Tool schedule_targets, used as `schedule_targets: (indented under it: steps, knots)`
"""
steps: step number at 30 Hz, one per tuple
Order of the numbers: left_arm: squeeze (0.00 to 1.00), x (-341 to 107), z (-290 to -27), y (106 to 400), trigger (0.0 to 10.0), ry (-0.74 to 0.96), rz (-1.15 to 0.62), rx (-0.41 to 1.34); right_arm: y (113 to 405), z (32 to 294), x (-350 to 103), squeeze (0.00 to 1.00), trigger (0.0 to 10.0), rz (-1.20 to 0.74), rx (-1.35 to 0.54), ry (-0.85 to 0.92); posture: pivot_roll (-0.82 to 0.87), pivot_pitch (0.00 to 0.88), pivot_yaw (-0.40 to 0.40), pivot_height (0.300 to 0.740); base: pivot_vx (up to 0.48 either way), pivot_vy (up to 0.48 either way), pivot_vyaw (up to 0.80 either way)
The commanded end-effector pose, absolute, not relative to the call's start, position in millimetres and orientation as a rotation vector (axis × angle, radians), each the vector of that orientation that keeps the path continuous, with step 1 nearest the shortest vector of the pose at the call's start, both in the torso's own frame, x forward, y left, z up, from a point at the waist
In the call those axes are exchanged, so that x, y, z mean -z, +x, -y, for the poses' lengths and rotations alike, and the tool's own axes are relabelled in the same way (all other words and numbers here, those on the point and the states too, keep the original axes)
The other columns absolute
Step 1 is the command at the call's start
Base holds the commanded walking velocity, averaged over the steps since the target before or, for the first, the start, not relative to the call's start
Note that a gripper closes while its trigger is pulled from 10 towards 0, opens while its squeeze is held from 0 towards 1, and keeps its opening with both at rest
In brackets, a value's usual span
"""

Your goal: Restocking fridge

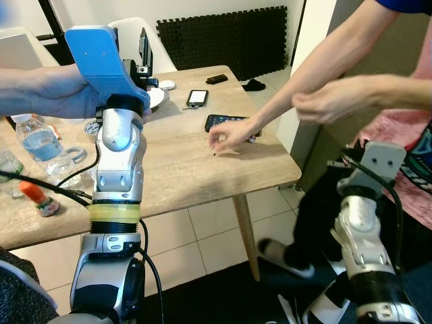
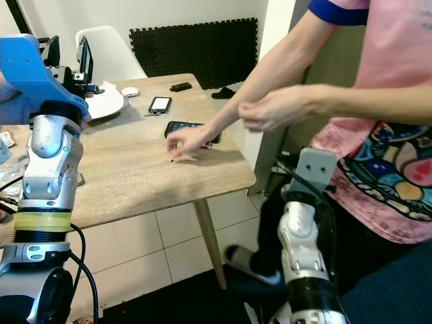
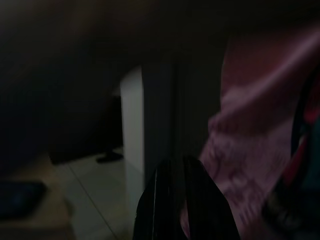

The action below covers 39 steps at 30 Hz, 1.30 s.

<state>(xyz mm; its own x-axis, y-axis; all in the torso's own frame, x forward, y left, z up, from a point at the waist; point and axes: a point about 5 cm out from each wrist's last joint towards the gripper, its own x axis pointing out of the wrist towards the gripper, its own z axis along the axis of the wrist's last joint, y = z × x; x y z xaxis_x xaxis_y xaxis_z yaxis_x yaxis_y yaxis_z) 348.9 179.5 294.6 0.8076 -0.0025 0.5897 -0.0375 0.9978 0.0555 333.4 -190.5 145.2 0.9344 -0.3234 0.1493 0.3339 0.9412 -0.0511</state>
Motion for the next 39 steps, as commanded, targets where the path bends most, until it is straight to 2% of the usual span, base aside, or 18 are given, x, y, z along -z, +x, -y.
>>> schedule_targets:
  steps: [1, 8, 15, 18, 39]
  knots:
    - [0.00, -293.3, -180.8, 349.9, 10.0, 0.092, 0.615, -0.019, 336.8, 185.9, -148.1, 0.00, 10.0, 0.132, 0.322, -0.059, 0.01, 0.000, 0.023, 0.740, 0.000, 0.000, 0.00]
    - [0.00, -292.4, -178.7, 350.7, 10.0, 0.087, 0.610, -0.013, 357.8, 144.9, -182.7, 0.00, 10.0, 0.202, 0.157, -0.065, 0.01, 0.000, 0.020, 0.740, 0.000, 0.000, 0.00]
    - [0.00, -290.4, -175.8, 349.8, 10.0, 0.084, 0.604, -0.006, 373.3, 126.4, -205.0, 0.00, 10.0, 0.215, 0.119, -0.044, 0.01, 0.000, 0.018, 0.740, 0.000, 0.000, 0.00]
    - [0.00, -289.3, -174.3, 349.7, 10.0, 0.081, 0.601, -0.002, 378.8, 109.7, -214.2, 0.00, 10.0, 0.223, 0.056, -0.049, 0.01, 0.000, 0.016, 0.740, 0.000, 0.000, 0.00]
    - [0.00, -283.8, -174.1, 347.1, 10.0, 0.070, 0.593, -0.013, 377.6, 93.7, -225.5, 0.00, 10.0, 0.257, -0.019, -0.034, 0.01, 0.000, -0.014, 0.740, 0.000, 0.000, 0.00]
